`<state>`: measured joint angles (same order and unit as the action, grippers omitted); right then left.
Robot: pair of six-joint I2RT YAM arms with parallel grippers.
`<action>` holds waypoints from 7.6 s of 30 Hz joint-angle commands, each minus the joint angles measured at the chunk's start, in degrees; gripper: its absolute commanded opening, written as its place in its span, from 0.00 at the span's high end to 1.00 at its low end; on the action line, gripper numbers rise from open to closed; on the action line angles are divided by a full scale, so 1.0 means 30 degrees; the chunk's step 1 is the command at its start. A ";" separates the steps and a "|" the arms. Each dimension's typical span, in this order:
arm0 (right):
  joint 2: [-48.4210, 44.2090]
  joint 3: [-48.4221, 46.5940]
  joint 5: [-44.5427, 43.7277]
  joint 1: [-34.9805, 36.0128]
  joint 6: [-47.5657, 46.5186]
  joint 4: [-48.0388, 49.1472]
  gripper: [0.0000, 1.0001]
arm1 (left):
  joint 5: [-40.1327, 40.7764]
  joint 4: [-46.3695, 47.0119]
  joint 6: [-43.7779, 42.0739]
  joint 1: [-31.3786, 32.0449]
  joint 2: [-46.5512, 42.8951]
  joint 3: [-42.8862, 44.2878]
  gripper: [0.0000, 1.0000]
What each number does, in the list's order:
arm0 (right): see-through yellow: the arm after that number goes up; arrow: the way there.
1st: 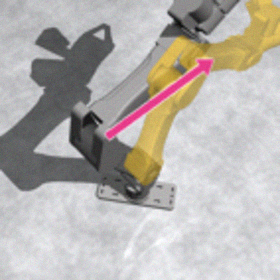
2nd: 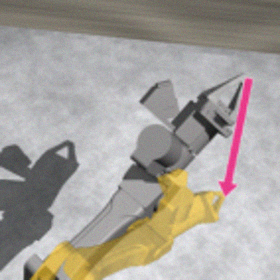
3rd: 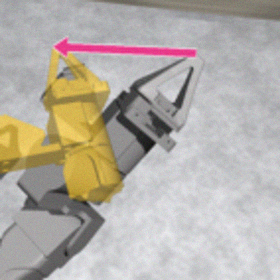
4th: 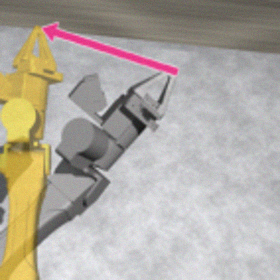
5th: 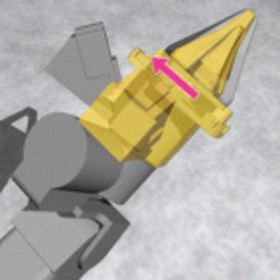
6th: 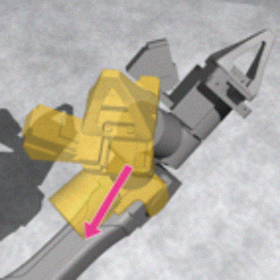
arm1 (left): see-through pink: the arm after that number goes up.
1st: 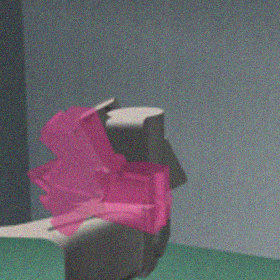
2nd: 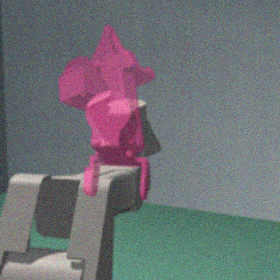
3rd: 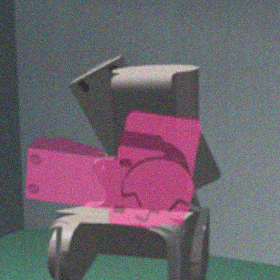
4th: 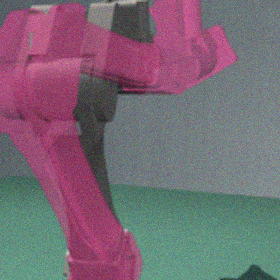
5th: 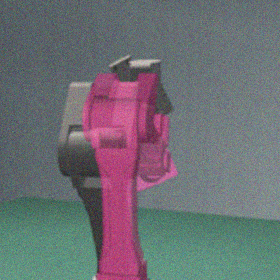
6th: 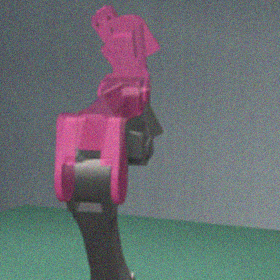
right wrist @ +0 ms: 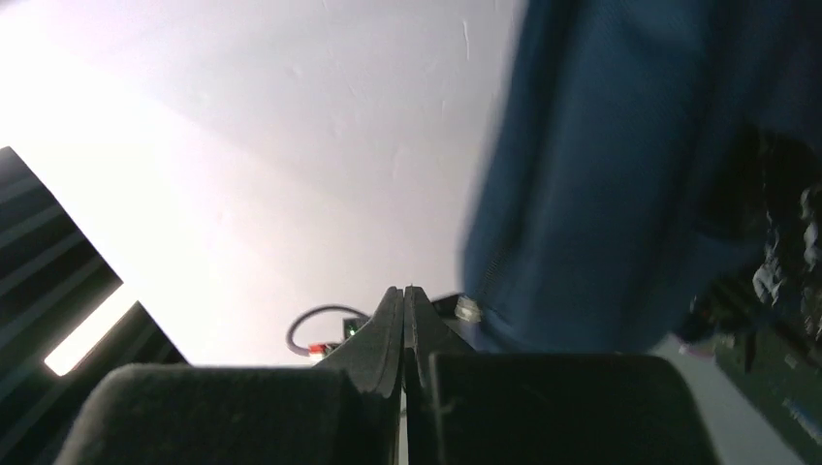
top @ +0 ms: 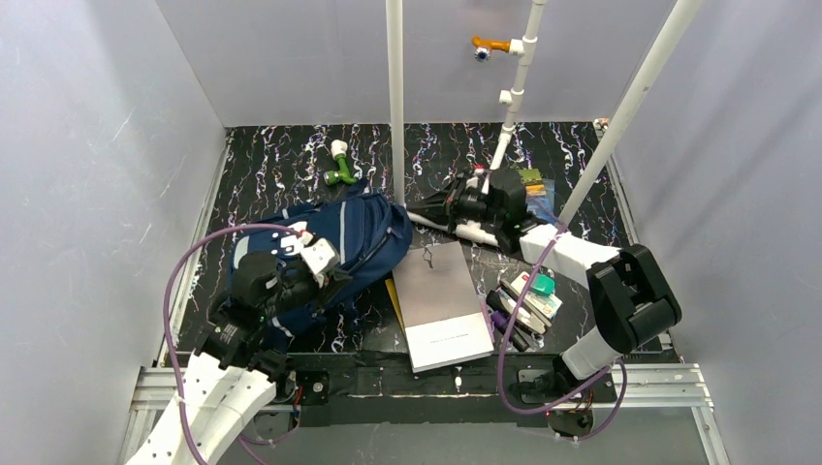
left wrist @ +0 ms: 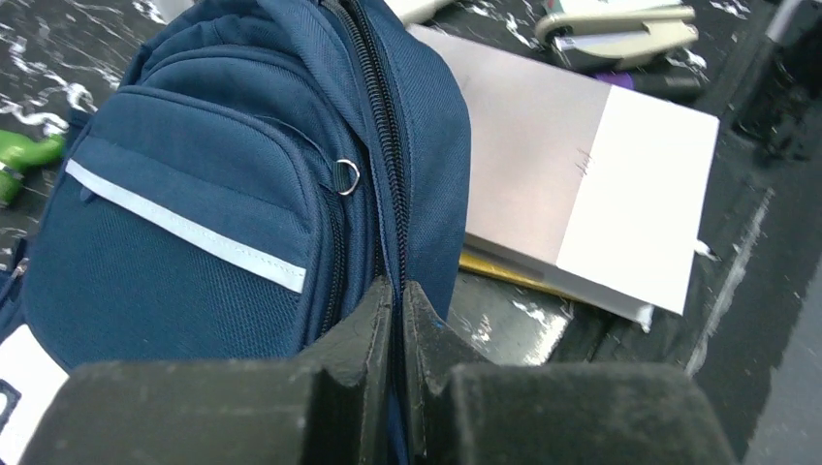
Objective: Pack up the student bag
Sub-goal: Unzip the student bag at the center of the board.
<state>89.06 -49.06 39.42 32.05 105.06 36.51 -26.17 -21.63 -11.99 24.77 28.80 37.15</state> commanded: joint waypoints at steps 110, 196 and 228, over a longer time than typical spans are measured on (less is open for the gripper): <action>0.0032 -1.5499 -0.8709 0.6418 -4.0305 -2.4833 0.99 | 0.2945 -0.2898 -0.5159 0.1761 -0.2162 0.0714 1.00; -0.3823 -0.4231 -1.1326 0.2646 -3.2191 -1.5017 0.15 | 1.1523 0.0675 1.0520 0.8002 1.2143 0.0658 0.58; 0.2556 -0.7951 0.0977 0.5165 -4.1308 -1.1444 0.18 | 1.0210 -0.6343 0.3103 0.7972 -0.2317 0.3657 1.00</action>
<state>94.65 -68.95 35.11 47.64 -11.29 -0.14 7.11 -40.73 0.71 48.75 25.04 44.80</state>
